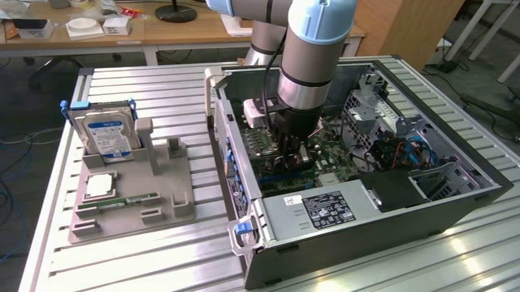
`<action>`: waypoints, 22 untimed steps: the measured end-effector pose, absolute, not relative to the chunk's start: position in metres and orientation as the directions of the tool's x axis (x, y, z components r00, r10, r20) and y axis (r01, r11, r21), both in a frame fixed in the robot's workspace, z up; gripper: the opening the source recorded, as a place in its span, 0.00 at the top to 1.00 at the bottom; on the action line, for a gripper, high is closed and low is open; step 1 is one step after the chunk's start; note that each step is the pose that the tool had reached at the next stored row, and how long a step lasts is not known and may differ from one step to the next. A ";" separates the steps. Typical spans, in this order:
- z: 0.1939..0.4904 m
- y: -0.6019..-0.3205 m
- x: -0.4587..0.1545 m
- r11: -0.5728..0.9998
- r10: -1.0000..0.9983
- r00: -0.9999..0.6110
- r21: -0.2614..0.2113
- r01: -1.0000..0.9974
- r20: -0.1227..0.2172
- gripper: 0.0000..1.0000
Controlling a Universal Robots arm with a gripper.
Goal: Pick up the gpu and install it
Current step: 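Insert the gpu into the slot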
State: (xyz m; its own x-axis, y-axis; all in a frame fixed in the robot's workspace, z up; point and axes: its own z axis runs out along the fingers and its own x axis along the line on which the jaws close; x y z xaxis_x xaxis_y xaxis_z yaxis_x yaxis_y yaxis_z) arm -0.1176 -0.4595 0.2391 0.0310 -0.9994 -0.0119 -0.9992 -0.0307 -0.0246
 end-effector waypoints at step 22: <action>0.240 -0.460 -0.118 -0.031 -0.999 0.031 -0.025 -0.999 -0.013 0.73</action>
State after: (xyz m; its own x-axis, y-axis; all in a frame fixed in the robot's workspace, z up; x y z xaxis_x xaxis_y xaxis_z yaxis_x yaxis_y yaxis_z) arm -0.1178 -0.4595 0.2396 0.0309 -0.9994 -0.0133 -0.9992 -0.0306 -0.0246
